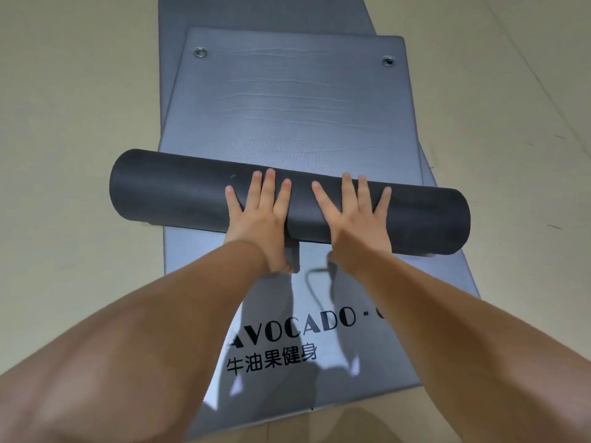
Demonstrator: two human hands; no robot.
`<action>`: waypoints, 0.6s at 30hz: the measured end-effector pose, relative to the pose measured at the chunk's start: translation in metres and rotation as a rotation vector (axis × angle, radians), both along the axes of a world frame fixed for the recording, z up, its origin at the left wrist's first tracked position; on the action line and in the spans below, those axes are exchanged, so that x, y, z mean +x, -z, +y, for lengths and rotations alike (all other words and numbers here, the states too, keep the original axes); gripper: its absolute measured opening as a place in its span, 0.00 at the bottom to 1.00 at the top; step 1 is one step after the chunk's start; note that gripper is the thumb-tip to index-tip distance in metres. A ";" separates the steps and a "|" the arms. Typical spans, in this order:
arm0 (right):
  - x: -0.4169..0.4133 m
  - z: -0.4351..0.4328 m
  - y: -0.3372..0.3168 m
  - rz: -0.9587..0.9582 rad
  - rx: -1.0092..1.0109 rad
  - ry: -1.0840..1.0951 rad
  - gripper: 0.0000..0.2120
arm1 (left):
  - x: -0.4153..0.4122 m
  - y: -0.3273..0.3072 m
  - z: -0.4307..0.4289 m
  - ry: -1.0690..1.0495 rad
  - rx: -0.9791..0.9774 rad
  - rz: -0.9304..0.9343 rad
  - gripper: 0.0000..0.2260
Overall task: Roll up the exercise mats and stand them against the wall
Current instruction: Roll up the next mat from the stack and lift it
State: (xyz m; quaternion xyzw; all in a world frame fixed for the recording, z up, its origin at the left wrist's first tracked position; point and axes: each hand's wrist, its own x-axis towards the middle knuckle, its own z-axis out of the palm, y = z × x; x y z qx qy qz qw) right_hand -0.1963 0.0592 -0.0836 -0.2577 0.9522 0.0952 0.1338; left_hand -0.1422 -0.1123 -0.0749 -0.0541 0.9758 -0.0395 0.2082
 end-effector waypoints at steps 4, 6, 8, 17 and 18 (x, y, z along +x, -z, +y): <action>-0.035 -0.007 -0.011 -0.087 0.035 -0.026 0.61 | -0.011 -0.008 -0.006 0.002 0.046 0.001 0.65; -0.047 -0.010 -0.015 -0.124 0.030 -0.035 0.60 | -0.021 -0.014 -0.010 0.001 0.056 -0.001 0.65; -0.051 -0.012 -0.019 -0.149 0.024 -0.030 0.59 | -0.027 -0.020 -0.013 0.007 0.060 -0.018 0.68; 0.031 -0.005 -0.032 -0.261 -0.024 0.016 0.54 | 0.047 -0.025 -0.005 -0.019 0.157 0.003 0.64; 0.042 -0.003 -0.034 -0.286 -0.029 0.010 0.53 | 0.060 -0.026 -0.002 -0.027 0.173 0.026 0.63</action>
